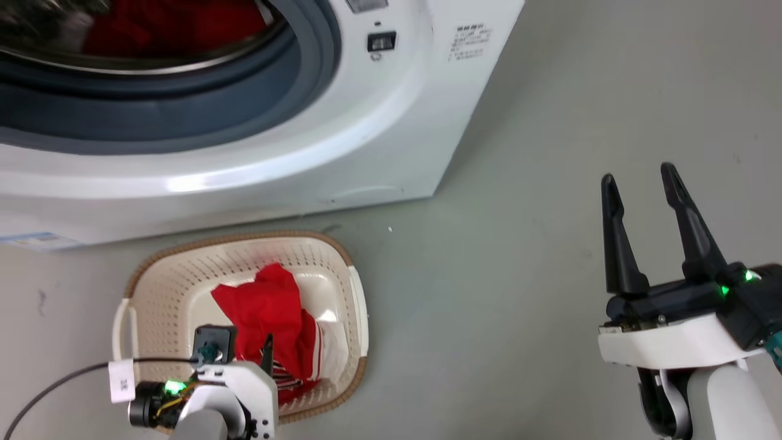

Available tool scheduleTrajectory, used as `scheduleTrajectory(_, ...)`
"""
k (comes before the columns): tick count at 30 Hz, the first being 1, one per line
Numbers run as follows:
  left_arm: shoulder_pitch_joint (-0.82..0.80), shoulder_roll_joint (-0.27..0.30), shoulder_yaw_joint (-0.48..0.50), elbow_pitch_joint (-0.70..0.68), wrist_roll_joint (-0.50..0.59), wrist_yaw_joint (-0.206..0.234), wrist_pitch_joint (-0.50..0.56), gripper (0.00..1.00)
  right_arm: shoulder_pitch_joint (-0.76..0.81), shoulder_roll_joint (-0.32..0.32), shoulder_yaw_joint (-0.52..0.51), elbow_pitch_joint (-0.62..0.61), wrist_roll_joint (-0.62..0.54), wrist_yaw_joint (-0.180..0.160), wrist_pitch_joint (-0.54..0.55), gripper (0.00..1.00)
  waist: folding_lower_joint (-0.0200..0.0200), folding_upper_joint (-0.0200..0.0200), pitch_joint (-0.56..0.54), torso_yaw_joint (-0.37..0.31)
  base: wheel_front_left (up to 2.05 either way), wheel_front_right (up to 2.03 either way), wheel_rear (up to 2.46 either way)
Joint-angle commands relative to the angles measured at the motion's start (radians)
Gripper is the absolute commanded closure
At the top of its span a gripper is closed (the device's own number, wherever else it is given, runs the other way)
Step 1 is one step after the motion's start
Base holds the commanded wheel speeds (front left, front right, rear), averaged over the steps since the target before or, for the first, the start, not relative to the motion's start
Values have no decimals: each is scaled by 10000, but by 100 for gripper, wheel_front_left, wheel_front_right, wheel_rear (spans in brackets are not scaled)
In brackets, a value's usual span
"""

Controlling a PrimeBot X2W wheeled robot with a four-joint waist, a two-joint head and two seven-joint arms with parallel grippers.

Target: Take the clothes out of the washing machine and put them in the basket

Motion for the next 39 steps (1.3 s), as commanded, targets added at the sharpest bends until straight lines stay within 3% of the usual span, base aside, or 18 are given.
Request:
scheduleTrajectory(1,239,-17,49,-193,-49,30,-22,0,154,-6,-67,40,-26,-7,-23,0,0,0,-682,283,0,0,0)
scheduleTrajectory(15,2732,-431,531,-3997,-194,366,-25,0,1423,-4,-185,254,-213,-7,-23,0,0,0,-2572,738,0,0,0)
scheduleTrajectory(30,4152,-696,1158,-7735,-210,825,-26,0,2062,-4,-231,287,-217,-7,-23,0,0,0,-3539,783,0,0,0)
scheduleTrajectory(34,4031,-706,1264,-8175,-184,824,-26,0,2018,-4,-198,245,-185,-7,-23,0,0,0,-3514,653,0,0,0)
scheduleTrajectory(39,3311,-654,1420,-7751,-60,679,-26,0,1797,-4,-144,191,-128,-7,-23,0,0,0,-3236,443,0,0,0)
